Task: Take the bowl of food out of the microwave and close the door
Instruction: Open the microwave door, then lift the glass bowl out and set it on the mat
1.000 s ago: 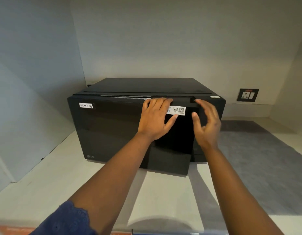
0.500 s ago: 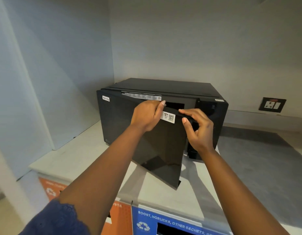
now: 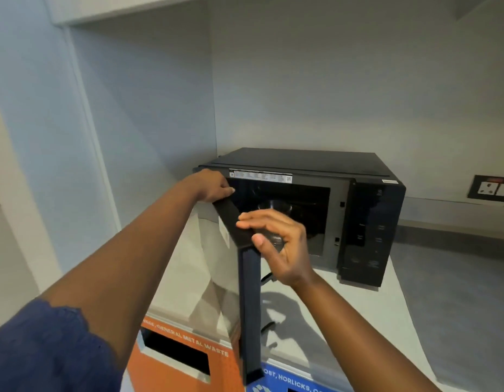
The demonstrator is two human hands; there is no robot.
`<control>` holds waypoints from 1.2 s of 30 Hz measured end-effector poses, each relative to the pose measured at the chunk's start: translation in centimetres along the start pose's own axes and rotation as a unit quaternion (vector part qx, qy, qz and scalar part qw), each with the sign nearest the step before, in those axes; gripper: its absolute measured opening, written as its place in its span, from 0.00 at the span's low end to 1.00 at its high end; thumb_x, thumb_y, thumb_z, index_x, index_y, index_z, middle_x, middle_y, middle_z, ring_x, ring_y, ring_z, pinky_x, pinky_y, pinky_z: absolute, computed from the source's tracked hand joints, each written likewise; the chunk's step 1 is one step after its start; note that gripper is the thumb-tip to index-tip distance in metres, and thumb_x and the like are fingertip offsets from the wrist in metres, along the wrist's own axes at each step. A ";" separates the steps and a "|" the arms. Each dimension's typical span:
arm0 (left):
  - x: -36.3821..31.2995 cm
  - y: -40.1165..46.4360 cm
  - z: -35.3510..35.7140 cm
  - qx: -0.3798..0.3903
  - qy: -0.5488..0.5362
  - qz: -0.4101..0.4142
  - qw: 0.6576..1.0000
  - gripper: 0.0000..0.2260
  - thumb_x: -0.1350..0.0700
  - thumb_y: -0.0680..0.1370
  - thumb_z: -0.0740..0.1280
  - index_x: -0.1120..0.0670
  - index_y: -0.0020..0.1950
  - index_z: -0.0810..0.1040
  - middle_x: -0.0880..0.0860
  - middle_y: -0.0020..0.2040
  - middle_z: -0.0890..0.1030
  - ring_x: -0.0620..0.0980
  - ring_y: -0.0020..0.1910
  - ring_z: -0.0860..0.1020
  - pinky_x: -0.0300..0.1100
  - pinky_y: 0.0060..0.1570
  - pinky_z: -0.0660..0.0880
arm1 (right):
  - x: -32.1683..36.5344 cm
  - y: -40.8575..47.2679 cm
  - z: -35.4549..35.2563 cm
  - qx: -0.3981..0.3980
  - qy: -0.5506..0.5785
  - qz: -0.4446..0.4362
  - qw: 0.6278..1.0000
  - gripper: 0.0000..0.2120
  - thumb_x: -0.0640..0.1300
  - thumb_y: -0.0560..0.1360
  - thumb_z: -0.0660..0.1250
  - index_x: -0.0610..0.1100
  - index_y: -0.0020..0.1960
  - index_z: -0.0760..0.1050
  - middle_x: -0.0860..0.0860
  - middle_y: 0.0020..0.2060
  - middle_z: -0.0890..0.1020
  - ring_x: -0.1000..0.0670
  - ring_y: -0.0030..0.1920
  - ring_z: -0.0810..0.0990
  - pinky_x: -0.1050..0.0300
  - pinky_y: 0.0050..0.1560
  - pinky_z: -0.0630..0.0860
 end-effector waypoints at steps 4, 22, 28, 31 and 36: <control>2.8 -0.5 -0.3 0.011 0.036 -0.023 0.999 0.24 0.47 0.79 0.58 0.58 0.70 0.68 0.59 0.71 0.70 0.58 0.68 0.69 0.50 0.68 0.67 | 0.9 0.5 4.4 0.037 0.028 -0.026 0.999 0.26 0.61 0.73 0.59 0.40 0.51 0.80 0.47 0.49 0.83 0.52 0.54 0.79 0.56 0.56 0.74; 9.5 -3.3 -2.4 0.132 0.130 -0.019 0.983 0.24 0.49 0.74 0.68 0.57 0.67 0.72 0.54 0.64 0.77 0.54 0.64 0.72 0.44 0.63 0.69 | 2.5 3.2 20.6 0.131 0.044 -0.084 0.987 0.15 0.37 0.72 0.66 0.40 0.59 0.76 0.44 0.52 0.81 0.49 0.59 0.74 0.53 0.61 0.72; 9.3 -0.4 -3.2 0.115 0.093 -0.038 0.988 0.13 0.49 0.74 0.67 0.58 0.39 0.79 0.53 0.37 0.81 0.50 0.36 0.79 0.43 0.41 0.78 | 1.7 2.9 21.5 0.149 0.031 -0.091 0.984 0.16 0.34 0.70 0.67 0.36 0.58 0.75 0.40 0.55 0.79 0.45 0.61 0.73 0.48 0.61 0.71; 8.1 1.5 -3.6 0.066 0.159 -0.032 0.985 0.19 0.47 0.76 0.64 0.56 0.29 0.72 0.50 0.27 0.74 0.48 0.30 0.74 0.39 0.32 0.70 | 0.4 2.6 20.6 0.105 0.023 -0.102 0.989 0.16 0.34 0.70 0.66 0.36 0.58 0.75 0.40 0.55 0.80 0.45 0.60 0.75 0.50 0.61 0.72; 5.7 5.1 -2.9 -0.001 0.133 0.011 0.991 0.17 0.48 0.77 0.61 0.58 0.56 0.78 0.57 0.56 0.79 0.57 0.58 0.76 0.48 0.52 0.74 | -6.0 2.1 17.1 0.005 -0.055 -0.031 0.998 0.15 0.34 0.72 0.63 0.39 0.58 0.76 0.44 0.54 0.82 0.49 0.59 0.76 0.56 0.62 0.71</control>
Point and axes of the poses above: each hand's wrist, its own y-axis towards the middle knuckle, its own z-axis out of the palm, x = y × z, the point moved 8 cm from there along y, towards the middle knuckle
